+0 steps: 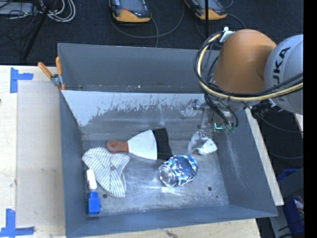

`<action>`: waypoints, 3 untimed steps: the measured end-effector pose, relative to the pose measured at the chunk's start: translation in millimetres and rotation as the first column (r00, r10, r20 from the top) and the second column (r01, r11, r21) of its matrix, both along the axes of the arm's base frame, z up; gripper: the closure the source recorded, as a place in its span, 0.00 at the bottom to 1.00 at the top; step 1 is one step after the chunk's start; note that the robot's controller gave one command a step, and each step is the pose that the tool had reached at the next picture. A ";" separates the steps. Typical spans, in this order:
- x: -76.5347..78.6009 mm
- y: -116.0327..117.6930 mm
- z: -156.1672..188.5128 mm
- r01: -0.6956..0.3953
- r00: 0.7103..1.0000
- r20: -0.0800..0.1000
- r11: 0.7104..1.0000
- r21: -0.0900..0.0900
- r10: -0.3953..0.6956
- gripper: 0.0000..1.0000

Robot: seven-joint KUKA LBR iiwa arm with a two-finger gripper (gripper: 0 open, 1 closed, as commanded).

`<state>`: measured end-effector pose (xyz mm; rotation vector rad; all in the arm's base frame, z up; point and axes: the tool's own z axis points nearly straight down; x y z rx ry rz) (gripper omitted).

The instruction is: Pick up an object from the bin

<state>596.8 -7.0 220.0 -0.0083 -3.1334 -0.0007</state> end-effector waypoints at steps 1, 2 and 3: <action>1.4 0.0 4.9 0.000 1.000 0.008 1.000 0.000 0.000 0.00; -13.8 -1.7 -41.0 -0.140 0.990 0.010 0.990 0.000 0.140 0.00; -32.9 -4.6 -58.7 -0.336 0.942 0.005 0.942 0.001 0.336 0.00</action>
Offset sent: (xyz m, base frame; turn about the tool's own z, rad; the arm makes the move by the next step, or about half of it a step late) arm -0.0504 -0.0057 -0.1500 -0.4514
